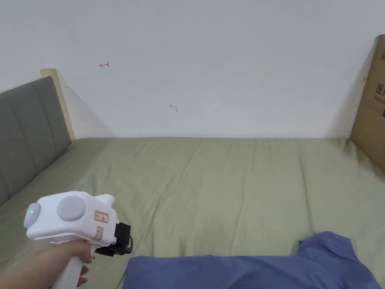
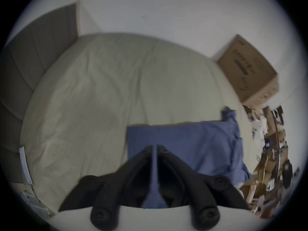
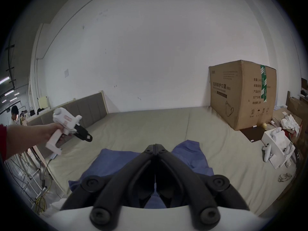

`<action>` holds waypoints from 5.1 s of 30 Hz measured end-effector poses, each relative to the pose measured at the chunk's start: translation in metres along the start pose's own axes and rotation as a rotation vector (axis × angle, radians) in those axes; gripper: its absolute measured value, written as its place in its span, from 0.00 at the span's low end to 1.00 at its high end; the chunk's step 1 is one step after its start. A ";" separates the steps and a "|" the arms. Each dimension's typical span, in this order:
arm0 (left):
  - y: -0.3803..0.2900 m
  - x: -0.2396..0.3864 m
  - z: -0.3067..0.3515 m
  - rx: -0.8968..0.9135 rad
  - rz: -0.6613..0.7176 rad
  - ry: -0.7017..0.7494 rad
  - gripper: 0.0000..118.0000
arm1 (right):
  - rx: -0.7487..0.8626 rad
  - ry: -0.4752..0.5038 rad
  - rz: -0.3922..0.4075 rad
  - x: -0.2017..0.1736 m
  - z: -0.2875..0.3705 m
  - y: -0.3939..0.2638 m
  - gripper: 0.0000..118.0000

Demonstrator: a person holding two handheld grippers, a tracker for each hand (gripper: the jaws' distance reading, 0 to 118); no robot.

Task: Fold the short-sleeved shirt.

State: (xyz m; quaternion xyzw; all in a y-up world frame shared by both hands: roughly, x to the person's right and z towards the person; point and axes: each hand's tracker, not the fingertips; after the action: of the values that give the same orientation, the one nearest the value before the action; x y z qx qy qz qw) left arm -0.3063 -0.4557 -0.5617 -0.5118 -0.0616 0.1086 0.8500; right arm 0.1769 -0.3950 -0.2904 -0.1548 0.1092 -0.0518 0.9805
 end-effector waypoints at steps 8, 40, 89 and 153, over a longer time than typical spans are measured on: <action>0.028 -0.036 -0.129 -0.072 0.004 0.091 0.93 | -0.130 -0.004 -0.017 0.012 -0.049 -0.016 0.00; -0.031 0.013 -0.026 0.311 -0.296 0.032 0.03 | -0.707 -0.123 -0.215 0.206 -0.274 -0.009 0.99; 0.049 0.078 0.233 0.630 -0.249 0.006 0.03 | -0.158 -0.132 -0.184 0.149 -0.108 0.262 0.00; -0.314 -0.027 0.076 0.278 -0.167 -0.028 0.25 | -0.654 -0.172 -0.196 0.140 0.038 -0.165 0.68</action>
State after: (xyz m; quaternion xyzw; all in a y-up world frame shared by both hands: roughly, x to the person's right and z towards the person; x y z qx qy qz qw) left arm -0.3104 -0.5390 -0.2487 -0.3807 -0.1002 0.0523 0.9178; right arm 0.3098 -0.5590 -0.2310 -0.4742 0.0217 -0.0946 0.8750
